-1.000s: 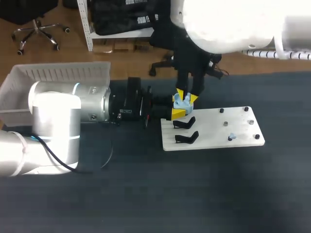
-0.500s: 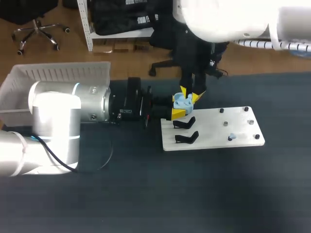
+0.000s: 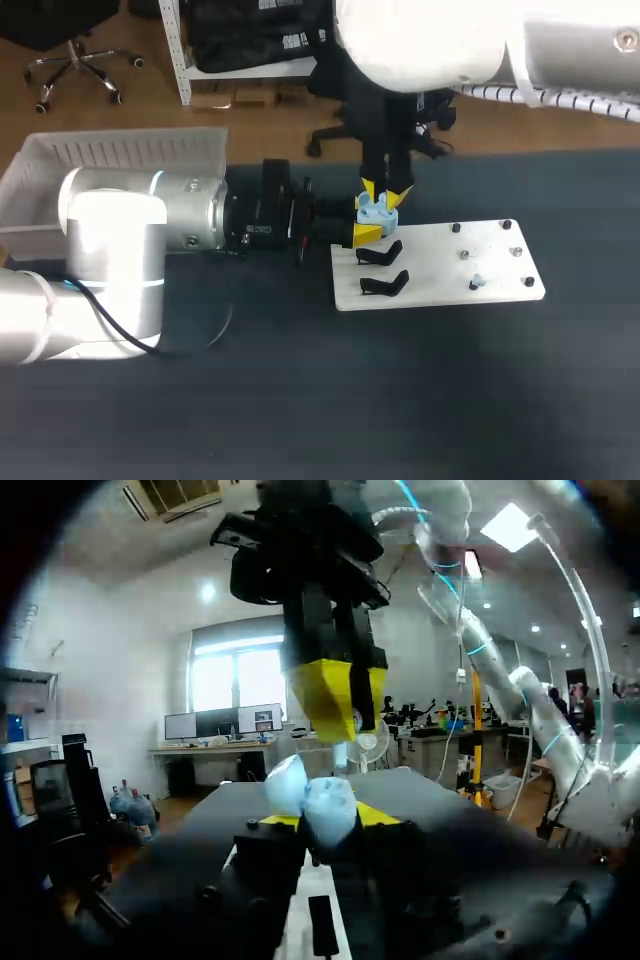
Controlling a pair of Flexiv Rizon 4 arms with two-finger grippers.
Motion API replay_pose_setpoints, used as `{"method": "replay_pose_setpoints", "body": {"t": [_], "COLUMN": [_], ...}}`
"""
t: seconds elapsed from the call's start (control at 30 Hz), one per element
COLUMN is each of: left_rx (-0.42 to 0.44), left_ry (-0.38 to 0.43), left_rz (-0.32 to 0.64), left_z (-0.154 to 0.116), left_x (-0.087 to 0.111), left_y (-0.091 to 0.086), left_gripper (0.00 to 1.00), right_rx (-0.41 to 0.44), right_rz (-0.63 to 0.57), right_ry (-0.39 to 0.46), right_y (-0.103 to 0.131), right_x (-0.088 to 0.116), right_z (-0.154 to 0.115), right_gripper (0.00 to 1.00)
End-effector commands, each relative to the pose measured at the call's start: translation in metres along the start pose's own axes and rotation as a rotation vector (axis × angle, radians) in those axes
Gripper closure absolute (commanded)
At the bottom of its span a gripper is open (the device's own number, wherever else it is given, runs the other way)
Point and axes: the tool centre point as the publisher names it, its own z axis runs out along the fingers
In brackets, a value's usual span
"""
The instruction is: Pick up each earbud case from the left stands, insert the matching earbuds, close the lid, and place the case in the box.
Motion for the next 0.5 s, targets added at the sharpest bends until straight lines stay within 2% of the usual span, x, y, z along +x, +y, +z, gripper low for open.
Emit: {"method": "replay_pose_setpoints", "body": {"t": [0.03, 0.5], "left_rx": [0.000, 0.000], "left_ry": [0.000, 0.000], "left_rz": [0.000, 0.000], "left_z": [0.0000, 0.0000], "left_x": [0.0001, 0.0001], "left_y": [0.0000, 0.0000], "left_gripper": [1.00, 1.00], "right_rx": [0.010, 0.014], "right_rz": [0.000, -0.006], "right_ry": [-0.003, -0.003], "right_y": [0.0047, 0.0065], "right_x": [-0.0008, -0.0039], "right_z": [-0.0023, 0.0022], "right_gripper": [1.00, 1.00]}}
